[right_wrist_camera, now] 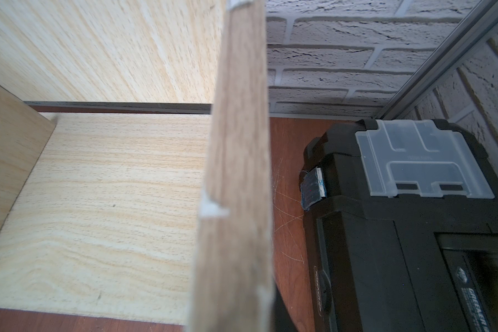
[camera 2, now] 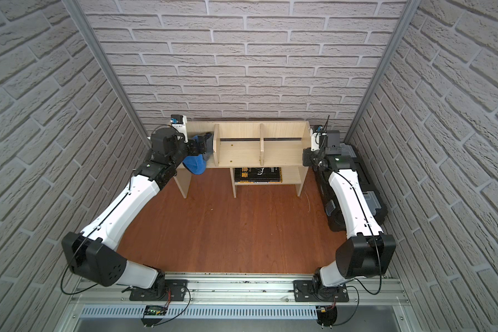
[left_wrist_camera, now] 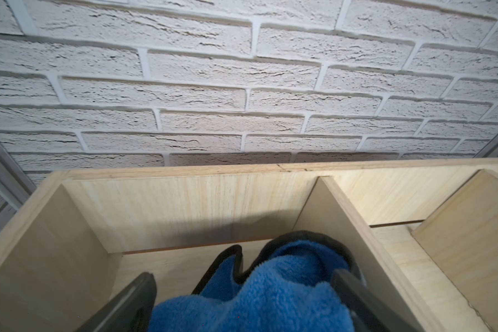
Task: Wipe the bookshelf clean with a cloth
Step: Wipe the dust from the shelf.
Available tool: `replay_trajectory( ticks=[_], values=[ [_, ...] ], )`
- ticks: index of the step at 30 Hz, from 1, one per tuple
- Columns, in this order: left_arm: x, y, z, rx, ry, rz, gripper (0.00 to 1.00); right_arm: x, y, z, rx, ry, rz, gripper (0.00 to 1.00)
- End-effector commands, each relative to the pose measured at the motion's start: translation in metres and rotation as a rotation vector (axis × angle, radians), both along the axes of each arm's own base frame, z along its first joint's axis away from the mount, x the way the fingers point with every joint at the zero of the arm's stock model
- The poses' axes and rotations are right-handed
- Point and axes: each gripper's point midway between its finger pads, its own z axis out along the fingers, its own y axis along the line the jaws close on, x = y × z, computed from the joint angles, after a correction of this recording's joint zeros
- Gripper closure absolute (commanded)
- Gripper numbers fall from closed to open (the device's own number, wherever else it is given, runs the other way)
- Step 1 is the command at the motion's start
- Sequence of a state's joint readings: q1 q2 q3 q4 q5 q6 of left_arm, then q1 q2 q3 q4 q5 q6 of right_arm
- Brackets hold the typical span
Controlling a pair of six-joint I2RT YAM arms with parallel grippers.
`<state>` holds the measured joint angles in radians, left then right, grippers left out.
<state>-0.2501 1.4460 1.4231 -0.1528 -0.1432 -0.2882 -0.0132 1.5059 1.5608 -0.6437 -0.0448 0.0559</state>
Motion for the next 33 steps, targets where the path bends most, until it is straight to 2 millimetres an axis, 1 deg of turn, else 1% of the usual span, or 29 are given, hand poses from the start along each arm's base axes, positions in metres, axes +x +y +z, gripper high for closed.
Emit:
replay_trajectory(
  ticks=[1,2,3,6,7,8,10,11,13,14,15,17,19,21,25,27,29,30,33],
  values=[
    [-0.016,-0.001,-0.024,0.094,0.071,0.026,0.07,-0.011,0.073,0.025,0.305,-0.014,0.233,0.97],
    [-0.02,-0.002,-0.032,0.107,0.091,0.029,0.1,-0.011,0.073,0.024,0.304,-0.014,0.233,0.98],
    [-0.024,-0.003,-0.04,0.113,0.113,0.03,0.18,-0.01,0.073,0.024,0.302,-0.014,0.232,0.97],
    [-0.034,0.001,-0.06,0.11,0.177,0.062,0.45,-0.009,0.073,0.023,0.301,-0.015,0.232,0.97],
    [-0.035,0.002,-0.065,0.111,0.194,0.074,0.52,-0.008,0.073,0.022,0.301,-0.013,0.23,0.97],
    [-0.037,0.005,-0.07,0.113,0.212,0.09,0.58,-0.008,0.072,0.022,0.3,-0.012,0.229,0.98],
    [-0.036,0.006,-0.078,0.126,0.235,0.099,0.65,-0.008,0.072,0.02,0.296,-0.009,0.227,0.97],
    [-0.033,0.007,-0.079,0.133,0.242,0.108,0.71,-0.008,0.072,0.02,0.298,-0.008,0.228,0.97],
    [-0.023,0.01,-0.075,0.147,0.245,0.13,0.83,-0.008,0.073,0.019,0.301,-0.005,0.232,0.97],
    [-0.017,0.011,-0.071,0.154,0.245,0.136,0.88,-0.008,0.074,0.019,0.304,-0.003,0.235,0.97],
    [-0.01,0.017,-0.063,0.169,0.235,0.17,0.92,-0.008,0.074,0.017,0.306,0.0,0.236,0.97],
    [0.002,0.022,-0.052,0.179,0.226,0.204,0.99,-0.008,0.075,0.016,0.31,0.003,0.238,0.97],
    [0.014,0.023,-0.045,0.175,0.218,0.214,1.0,-0.008,0.077,0.016,0.319,0.004,0.25,0.97],
    [0.025,0.014,-0.042,0.149,0.218,0.193,1.0,-0.009,0.078,0.017,0.324,0.004,0.254,0.97],
    [0.04,-0.011,-0.051,0.084,0.216,0.125,1.0,-0.008,0.079,0.018,0.323,0.004,0.258,0.97],
    [0.041,-0.015,-0.058,0.093,0.23,0.127,1.0,-0.008,0.079,0.019,0.325,0.006,0.259,0.97],
    [0.04,-0.009,-0.063,0.112,0.245,0.15,1.0,-0.009,0.079,0.019,0.328,0.006,0.261,0.97],
    [0.037,0.002,-0.061,0.132,0.239,0.203,1.0,-0.009,0.08,0.019,0.331,0.005,0.264,0.97],
    [0.028,0.026,-0.054,0.149,0.211,0.286,1.0,-0.008,0.082,0.018,0.343,0.007,0.267,0.97]
  ],
)
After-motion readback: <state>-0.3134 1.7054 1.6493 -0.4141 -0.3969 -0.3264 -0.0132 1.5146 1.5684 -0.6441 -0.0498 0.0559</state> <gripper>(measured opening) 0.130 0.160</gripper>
